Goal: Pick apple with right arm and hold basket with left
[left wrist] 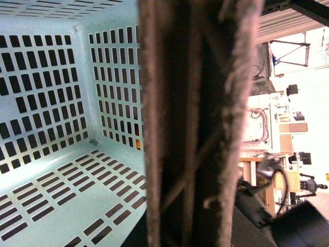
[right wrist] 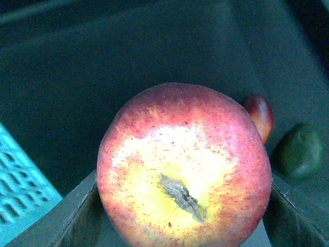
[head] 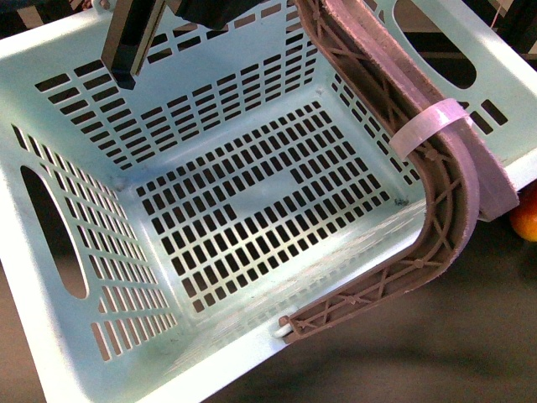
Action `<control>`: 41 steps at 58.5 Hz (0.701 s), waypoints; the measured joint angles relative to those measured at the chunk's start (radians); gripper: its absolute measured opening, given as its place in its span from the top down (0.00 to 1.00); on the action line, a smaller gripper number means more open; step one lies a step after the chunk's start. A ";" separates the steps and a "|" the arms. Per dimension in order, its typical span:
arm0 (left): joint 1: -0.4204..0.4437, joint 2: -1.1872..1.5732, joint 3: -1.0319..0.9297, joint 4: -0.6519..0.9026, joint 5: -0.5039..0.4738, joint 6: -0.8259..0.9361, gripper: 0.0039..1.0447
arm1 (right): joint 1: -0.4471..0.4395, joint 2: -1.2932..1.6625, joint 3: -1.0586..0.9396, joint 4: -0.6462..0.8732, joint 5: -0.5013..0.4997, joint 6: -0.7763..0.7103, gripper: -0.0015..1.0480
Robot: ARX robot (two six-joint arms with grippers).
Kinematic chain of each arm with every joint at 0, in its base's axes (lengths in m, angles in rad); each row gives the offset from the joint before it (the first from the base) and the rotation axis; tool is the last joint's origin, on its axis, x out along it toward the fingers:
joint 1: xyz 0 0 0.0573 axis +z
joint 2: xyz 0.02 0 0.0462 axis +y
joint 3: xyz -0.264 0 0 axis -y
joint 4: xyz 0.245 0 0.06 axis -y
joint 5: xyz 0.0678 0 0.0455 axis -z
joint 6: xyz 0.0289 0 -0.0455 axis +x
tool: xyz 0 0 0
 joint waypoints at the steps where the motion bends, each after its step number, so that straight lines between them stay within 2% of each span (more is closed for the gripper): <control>1: 0.000 0.000 0.000 0.000 0.000 0.000 0.95 | 0.006 -0.018 0.001 -0.007 0.003 0.004 0.30; 11: 0.000 0.000 0.000 0.000 0.000 0.000 0.95 | 0.130 -0.206 0.022 -0.079 0.030 0.058 0.31; 29: 0.000 0.000 0.000 0.000 0.000 0.000 0.95 | 0.460 -0.241 0.037 -0.097 0.141 0.132 0.31; 41: 0.000 0.000 0.000 0.000 0.000 0.000 0.95 | 0.522 -0.178 0.036 -0.085 0.150 0.167 0.31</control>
